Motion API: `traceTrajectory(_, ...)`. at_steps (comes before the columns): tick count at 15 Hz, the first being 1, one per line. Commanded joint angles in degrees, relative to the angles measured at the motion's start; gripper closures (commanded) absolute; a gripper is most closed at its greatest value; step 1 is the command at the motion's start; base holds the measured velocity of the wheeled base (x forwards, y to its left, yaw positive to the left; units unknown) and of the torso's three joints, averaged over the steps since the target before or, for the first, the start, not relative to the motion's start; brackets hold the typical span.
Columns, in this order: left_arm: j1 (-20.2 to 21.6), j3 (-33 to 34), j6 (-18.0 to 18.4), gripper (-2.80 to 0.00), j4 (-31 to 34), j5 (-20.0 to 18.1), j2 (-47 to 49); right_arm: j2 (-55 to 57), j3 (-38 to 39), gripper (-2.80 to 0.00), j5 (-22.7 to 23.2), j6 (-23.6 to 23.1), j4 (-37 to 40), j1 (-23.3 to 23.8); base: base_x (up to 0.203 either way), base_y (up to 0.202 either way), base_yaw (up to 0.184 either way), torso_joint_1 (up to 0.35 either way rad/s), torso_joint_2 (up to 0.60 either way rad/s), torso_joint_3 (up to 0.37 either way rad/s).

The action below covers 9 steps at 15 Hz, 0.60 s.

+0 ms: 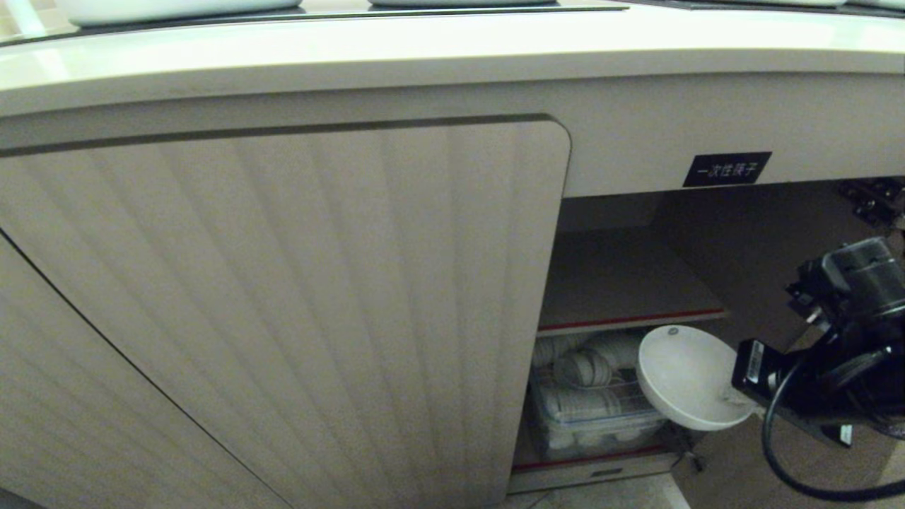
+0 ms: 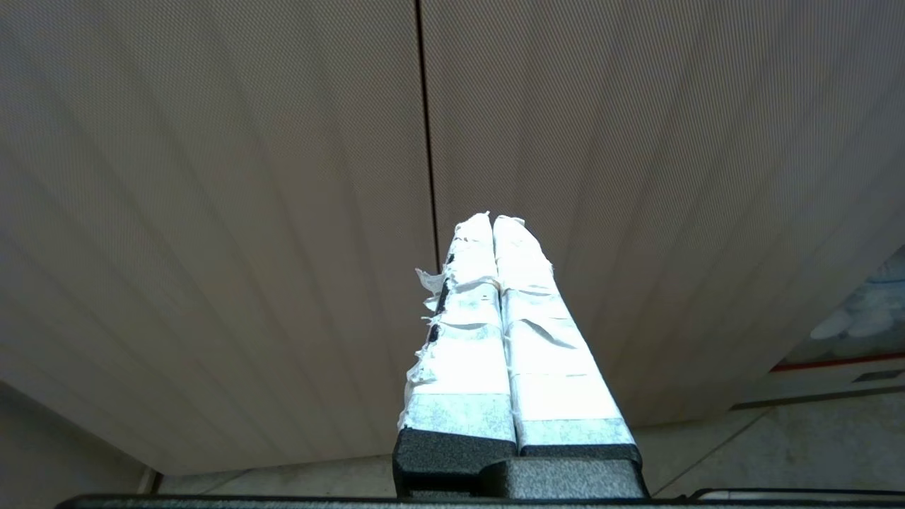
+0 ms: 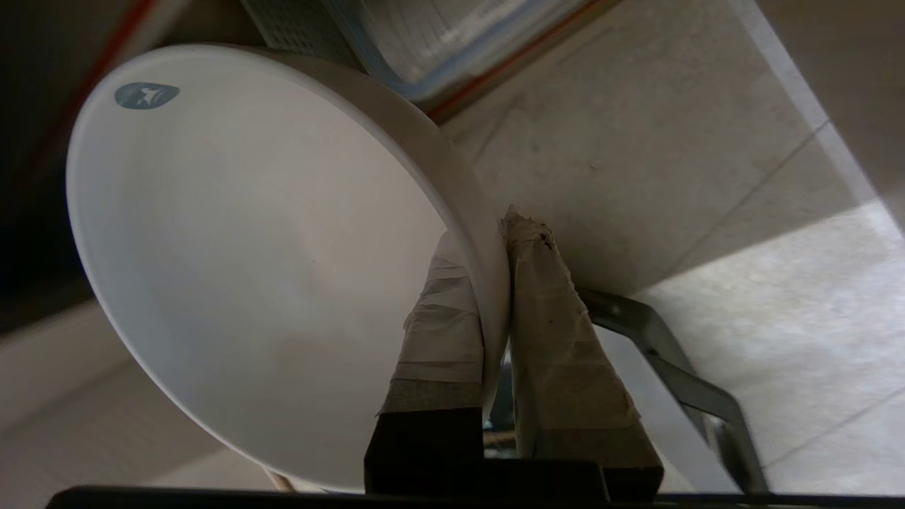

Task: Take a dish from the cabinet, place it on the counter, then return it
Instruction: Put it back into the cabinet

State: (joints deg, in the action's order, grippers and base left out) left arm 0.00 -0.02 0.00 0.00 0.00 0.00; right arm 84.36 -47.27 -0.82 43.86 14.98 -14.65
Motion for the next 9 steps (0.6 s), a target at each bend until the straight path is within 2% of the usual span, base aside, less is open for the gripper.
traceTrajectory(1,0.0,0.02,0.0,0.0,0.0,0.0,0.0,2.25,-1.62,0.0,-0.05,1.15,0.04,-0.02,0.0,0.0,0.0,0.0,0.0,0.0)
traceTrajectory(9,0.0,0.02,0.0,0.0,0.0,0.0,0.0,9.05,-9.09,0.0,-0.07,8.83,1.09,-0.02,0.0,0.0,0.0,0.0,0.0,0.0)
